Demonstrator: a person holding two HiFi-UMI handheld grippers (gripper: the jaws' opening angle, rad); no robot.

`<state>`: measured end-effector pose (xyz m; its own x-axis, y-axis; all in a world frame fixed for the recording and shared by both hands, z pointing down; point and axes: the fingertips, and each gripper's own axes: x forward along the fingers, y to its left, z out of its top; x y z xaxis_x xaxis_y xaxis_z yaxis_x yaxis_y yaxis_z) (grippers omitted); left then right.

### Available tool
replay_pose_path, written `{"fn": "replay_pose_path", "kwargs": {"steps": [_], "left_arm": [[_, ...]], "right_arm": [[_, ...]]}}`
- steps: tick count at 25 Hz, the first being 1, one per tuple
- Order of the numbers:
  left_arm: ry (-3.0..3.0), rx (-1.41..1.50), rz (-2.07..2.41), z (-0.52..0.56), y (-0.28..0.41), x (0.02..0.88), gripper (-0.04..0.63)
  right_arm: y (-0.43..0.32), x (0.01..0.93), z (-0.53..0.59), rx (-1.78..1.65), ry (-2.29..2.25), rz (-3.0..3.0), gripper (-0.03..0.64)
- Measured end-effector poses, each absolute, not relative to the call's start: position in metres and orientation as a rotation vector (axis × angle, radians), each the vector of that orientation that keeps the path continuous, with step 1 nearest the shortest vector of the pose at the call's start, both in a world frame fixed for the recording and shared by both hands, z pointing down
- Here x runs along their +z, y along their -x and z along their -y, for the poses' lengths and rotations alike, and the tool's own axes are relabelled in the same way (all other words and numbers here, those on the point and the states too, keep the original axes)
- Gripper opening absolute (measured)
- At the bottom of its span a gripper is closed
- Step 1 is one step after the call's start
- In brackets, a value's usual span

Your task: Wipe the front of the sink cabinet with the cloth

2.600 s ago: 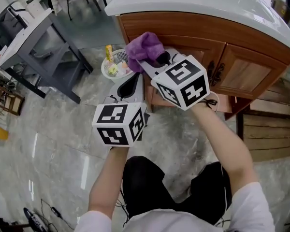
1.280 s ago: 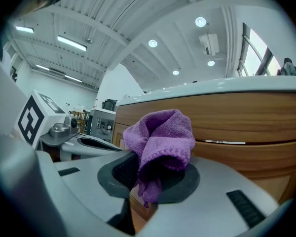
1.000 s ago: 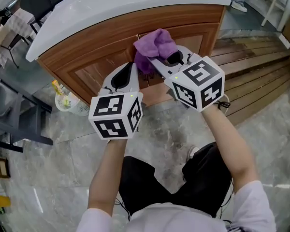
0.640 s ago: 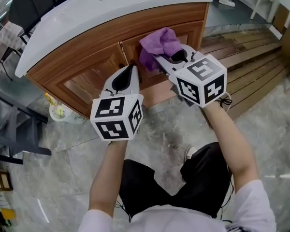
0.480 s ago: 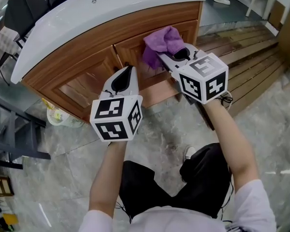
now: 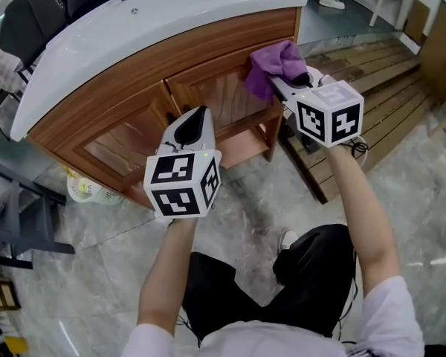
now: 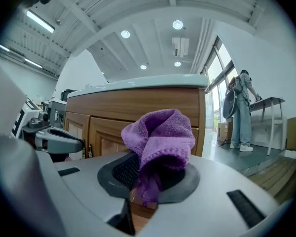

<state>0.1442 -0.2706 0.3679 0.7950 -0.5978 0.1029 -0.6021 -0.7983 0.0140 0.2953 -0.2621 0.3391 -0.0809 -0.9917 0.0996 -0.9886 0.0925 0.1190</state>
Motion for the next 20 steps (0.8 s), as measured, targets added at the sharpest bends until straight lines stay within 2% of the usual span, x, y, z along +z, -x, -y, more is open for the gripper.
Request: {"fn": "replay_pose_path", "kwargs": {"steps": [9,14,20], "left_arm": [[-2.904,0.166,1.026,0.275,-0.127,0.380,0.006],[-2.884,0.168,1.061,0.275,-0.110,0.384,0.006],[-2.860,0.153,1.118,0.274,-0.082,0.387,0.006]], "right_arm": [[-0.321,0.339,0.258,-0.033,-2.058,2.141,0.072],[-0.299,0.333,0.247,-0.041,-2.028,2.191,0.072],[-0.237,0.323,0.236,-0.090,-1.910,2.308,0.072]]}}
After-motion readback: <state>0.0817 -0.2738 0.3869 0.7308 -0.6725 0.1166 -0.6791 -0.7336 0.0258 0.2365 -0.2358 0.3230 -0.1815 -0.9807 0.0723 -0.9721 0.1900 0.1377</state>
